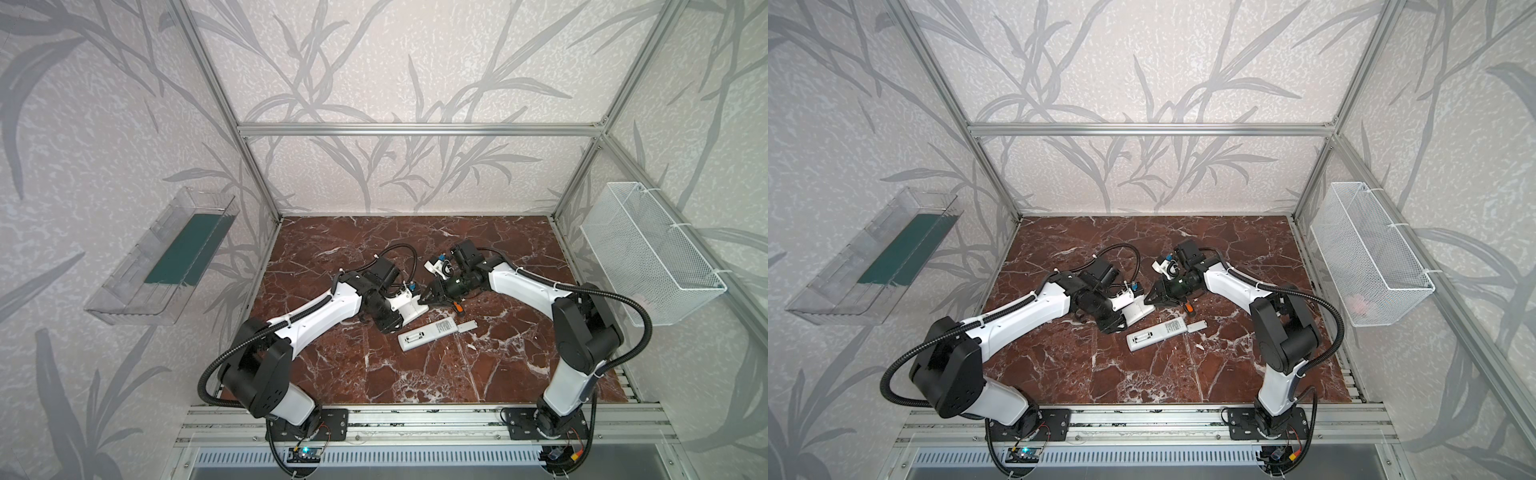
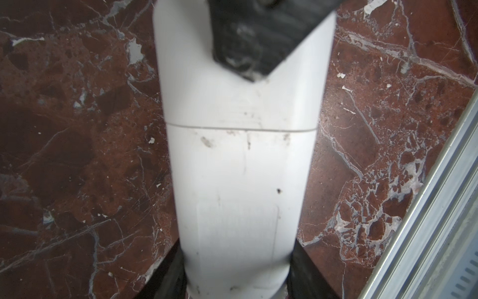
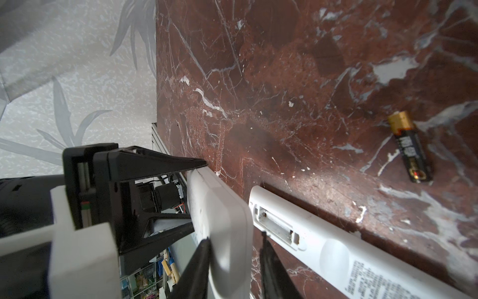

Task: Unload the batteries from the remote control
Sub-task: 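Grip the far end of the white block with the right gripper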

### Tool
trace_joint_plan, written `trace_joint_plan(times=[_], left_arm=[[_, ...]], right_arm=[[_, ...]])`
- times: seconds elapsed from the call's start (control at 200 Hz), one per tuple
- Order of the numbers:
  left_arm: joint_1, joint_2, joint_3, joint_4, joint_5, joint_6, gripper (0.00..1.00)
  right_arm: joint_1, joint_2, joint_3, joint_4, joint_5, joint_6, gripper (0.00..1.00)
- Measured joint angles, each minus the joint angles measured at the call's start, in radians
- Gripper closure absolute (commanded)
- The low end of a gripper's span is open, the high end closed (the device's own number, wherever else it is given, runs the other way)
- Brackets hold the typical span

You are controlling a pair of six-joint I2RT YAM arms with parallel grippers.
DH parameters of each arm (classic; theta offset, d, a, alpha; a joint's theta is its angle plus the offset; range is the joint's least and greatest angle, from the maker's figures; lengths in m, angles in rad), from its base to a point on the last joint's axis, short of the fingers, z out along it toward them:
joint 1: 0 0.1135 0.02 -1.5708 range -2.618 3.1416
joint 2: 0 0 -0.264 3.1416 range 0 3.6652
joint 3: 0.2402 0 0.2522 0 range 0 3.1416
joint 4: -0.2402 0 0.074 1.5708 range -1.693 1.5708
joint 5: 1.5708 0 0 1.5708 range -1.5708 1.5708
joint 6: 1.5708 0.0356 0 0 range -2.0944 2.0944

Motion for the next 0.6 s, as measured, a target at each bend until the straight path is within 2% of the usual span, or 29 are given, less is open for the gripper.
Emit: trace_joint_plan(times=[0.11,0.165,0.335,0.415,0.56,0.6], left_arm=[[0.000,0.000,0.000,0.000,0.000,0.000,0.66],[0.000,0.000,0.000,0.000,0.000,0.000,0.66],[0.000,-0.003,0.000,-0.001,0.000,0.000,0.66],[0.000,-0.005,0.000,-0.001,0.000,0.000,0.67],[0.000,-0.006,-0.002,-0.003,-0.001,0.000,0.67],[0.000,-0.006,-0.003,-0.003,-0.002,0.000,0.67]], right_arm=[[-0.002,0.000,-0.002,0.002,0.004,0.000,0.45],[0.001,0.000,-0.002,0.000,0.005,-0.003,0.42],[0.027,0.008,0.010,-0.018,0.022,-0.017,0.41],[0.040,0.018,0.019,-0.024,0.030,-0.022,0.45],[0.053,0.025,0.021,-0.026,0.029,-0.028,0.65],[0.053,0.025,0.022,-0.026,0.028,-0.029,0.67]])
